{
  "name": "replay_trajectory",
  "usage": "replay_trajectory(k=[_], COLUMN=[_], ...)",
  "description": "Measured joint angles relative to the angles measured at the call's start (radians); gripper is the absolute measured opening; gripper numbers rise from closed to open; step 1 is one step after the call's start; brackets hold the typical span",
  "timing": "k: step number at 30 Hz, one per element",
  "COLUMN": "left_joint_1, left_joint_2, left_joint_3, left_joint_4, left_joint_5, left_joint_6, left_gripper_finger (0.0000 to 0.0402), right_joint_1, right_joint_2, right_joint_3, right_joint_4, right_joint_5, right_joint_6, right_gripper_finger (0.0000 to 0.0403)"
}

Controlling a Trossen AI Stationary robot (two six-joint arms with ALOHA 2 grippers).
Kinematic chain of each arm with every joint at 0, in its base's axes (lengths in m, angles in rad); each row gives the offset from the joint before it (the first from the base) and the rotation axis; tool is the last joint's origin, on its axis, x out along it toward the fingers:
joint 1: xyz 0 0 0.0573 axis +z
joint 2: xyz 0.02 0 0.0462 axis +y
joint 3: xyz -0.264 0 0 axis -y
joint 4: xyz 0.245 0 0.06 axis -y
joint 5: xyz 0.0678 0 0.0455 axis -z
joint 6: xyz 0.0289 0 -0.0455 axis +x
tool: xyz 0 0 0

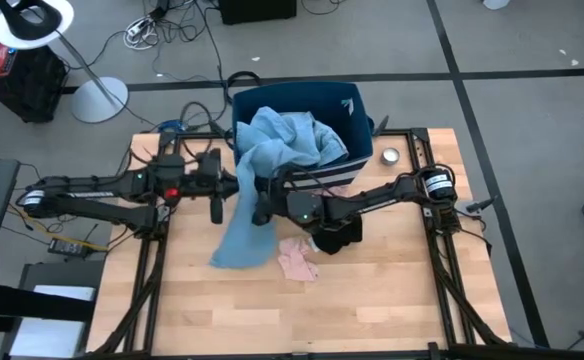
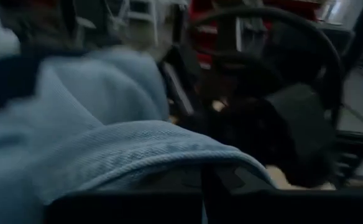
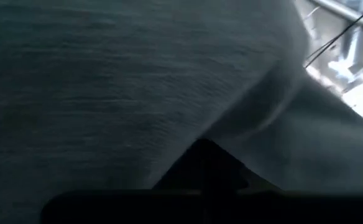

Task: Sort clothes
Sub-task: Put the light blue pants into the blue organizer bin

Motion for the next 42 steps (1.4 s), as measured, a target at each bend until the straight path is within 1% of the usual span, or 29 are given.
replay_trajectory(k=[4,6,9,11,16,18,23,25,28,30,32,35,40,42], left_joint_1=[0.009,0.026,0.068,0.104,0.216,0.257,0.338,0.357,0.371,0.374,0.374,0.373,0.373,0.373], left_joint_2=[0.005,0.016,0.045,0.077,0.200,0.258,0.395,0.434,0.473,0.476,0.472,0.458,0.446,0.445], left_joint_3=[0.077,0.112,0.165,0.201,0.332,0.398,0.583,0.652,0.735,0.758,0.761,0.761,0.761,0.761], left_joint_4=[-0.006,-0.014,-0.020,-0.022,-0.020,-0.028,-0.058,-0.129,-0.250,-0.306,-0.318,-0.381,-0.501,-0.542], left_joint_5=[-0.071,-0.081,-0.083,-0.081,-0.010,0.008,0.070,0.081,0.083,0.082,0.081,0.081,0.080,0.082], left_joint_6=[0.079,0.104,0.114,0.115,0.119,0.120,0.120,0.119,0.127,0.148,0.164,0.167,0.181,0.186], left_gripper_finger=[0.0000,0.0000,0.0000,0.0000,0.0000,0.0000,0.0000,0.0000,0.0000,0.0000,0.0000,0.0000,0.0000,0.0000], right_joint_1=[0.000,-0.011,-0.045,-0.076,-0.185,-0.231,-0.335,-0.375,-0.438,-0.474,-0.508,-0.539,-0.551,-0.547], right_joint_2=[-0.018,-0.050,-0.118,-0.175,-0.316,-0.356,-0.428,-0.456,-0.487,-0.501,-0.507,-0.505,-0.502,-0.502], right_joint_3=[0.071,0.088,0.092,0.092,0.092,0.092,0.091,0.092,0.092,0.092,0.092,0.092,0.092,0.092], right_joint_4=[-0.002,-0.012,-0.023,-0.070,-0.316,-0.386,-0.397,-0.424,-0.528,-0.608,-0.688,-0.798,-0.946,-1.015], right_joint_5=[0.038,0.050,0.024,0.000,-0.163,-0.198,-0.228,-0.229,-0.238,-0.226,-0.219,-0.224,-0.383,-0.411], right_joint_6=[-0.073,-0.087,-0.071,-0.007,0.281,0.345,0.384,0.421,0.502,0.572,0.637,0.708,0.766,0.797], right_gripper_finger=[0.0001,0.0001,0.0001,0.0001,0.0000,0.0000,0.0000,0.0000,0.0000,0.0000,0.0000,0.0000,0.0000,0.0000])
